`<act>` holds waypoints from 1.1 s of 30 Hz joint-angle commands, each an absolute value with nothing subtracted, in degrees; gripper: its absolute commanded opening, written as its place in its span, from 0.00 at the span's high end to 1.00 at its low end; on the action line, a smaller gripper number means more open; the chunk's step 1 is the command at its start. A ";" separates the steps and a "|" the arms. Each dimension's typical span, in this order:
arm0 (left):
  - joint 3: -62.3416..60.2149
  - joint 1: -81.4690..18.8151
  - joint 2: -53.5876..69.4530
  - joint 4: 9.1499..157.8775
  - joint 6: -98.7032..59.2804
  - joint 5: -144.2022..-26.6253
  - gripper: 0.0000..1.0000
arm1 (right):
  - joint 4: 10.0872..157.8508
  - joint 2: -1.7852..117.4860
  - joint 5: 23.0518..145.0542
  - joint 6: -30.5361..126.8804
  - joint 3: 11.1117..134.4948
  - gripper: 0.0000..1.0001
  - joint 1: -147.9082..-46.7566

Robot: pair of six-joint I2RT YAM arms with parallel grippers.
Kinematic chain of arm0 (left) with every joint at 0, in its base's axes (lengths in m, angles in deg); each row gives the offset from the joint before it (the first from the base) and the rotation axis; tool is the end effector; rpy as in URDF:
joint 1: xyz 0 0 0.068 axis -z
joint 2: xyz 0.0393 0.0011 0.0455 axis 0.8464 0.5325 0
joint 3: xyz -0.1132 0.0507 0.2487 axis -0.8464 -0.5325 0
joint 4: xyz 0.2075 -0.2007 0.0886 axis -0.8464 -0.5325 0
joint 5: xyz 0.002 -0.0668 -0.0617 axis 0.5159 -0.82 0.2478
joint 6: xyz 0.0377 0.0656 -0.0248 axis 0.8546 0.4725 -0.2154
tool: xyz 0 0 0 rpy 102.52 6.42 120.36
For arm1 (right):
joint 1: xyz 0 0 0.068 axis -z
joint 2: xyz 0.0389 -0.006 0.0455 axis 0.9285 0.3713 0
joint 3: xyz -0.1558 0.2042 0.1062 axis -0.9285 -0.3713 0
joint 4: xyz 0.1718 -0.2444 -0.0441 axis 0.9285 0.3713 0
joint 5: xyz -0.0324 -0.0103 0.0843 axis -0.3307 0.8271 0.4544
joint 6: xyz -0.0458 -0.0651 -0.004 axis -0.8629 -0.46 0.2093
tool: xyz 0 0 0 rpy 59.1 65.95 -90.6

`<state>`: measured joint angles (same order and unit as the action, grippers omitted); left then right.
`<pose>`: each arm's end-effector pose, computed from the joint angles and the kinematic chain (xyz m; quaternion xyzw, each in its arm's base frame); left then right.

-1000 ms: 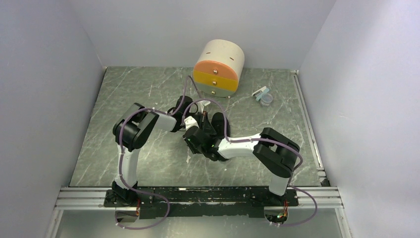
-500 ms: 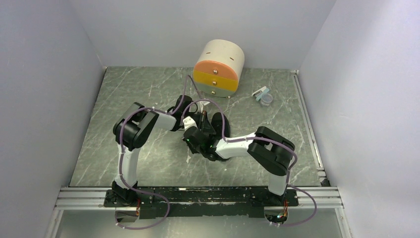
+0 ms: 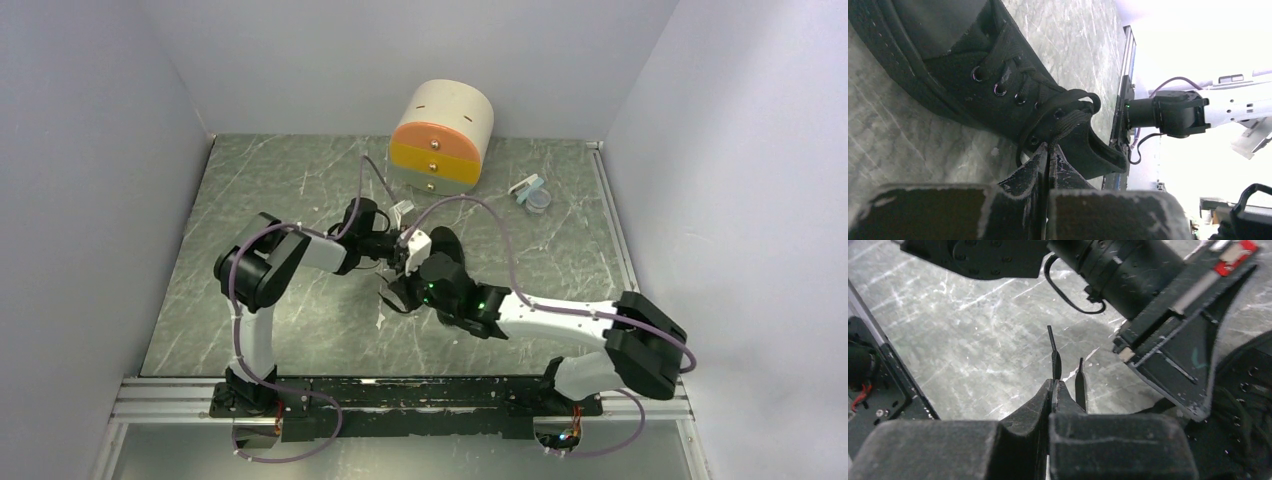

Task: Tie the shoes

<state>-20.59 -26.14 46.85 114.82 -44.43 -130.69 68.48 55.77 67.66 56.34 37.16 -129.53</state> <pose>0.3296 -0.2683 0.0796 0.2000 0.7751 -0.5766 0.1636 0.1817 0.3104 0.1853 -0.2911 0.7856 0.2846 0.4659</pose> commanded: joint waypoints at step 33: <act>-21.67 -22.14 41.38 118.15 -47.33 -123.98 0.95 | 119.98 60.17 62.42 84.50 42.29 1.00 -84.97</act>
<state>-22.49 -22.36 42.52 118.12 -48.84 -124.70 127.01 58.96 62.70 84.80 43.67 -88.02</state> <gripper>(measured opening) 0.054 0.008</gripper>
